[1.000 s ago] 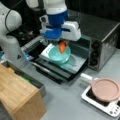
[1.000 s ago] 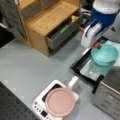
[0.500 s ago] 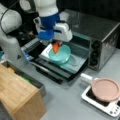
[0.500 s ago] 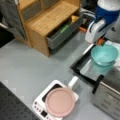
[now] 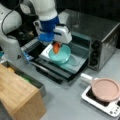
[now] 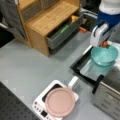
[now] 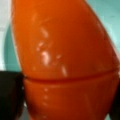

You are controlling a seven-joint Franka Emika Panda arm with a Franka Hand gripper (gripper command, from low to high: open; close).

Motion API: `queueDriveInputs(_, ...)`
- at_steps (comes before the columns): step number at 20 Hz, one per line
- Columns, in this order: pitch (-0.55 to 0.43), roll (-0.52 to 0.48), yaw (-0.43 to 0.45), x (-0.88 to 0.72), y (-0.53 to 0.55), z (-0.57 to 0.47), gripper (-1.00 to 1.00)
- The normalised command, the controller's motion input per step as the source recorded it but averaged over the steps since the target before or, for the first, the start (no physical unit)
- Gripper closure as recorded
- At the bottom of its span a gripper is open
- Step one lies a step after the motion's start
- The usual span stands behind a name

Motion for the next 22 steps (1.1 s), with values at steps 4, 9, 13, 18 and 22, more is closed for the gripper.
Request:
queueDriveInputs(4, -0.106, 0.085, -0.007, -0.13, 0.16, -0.18, 1.0)
queueDriveInputs(9, -0.129, 0.112, -0.042, -0.14, 0.05, -0.16, 1.0)
queueDriveInputs(13, -0.177, 0.181, -0.07, -0.14, -0.07, -0.13, 1.0)
queueDriveInputs(18, -0.202, 0.208, -0.1, -0.15, -0.15, -0.09, -1.0)
queueDriveInputs(22, -0.178, 0.18, -0.092, -0.19, -0.12, -0.12, -1.0)
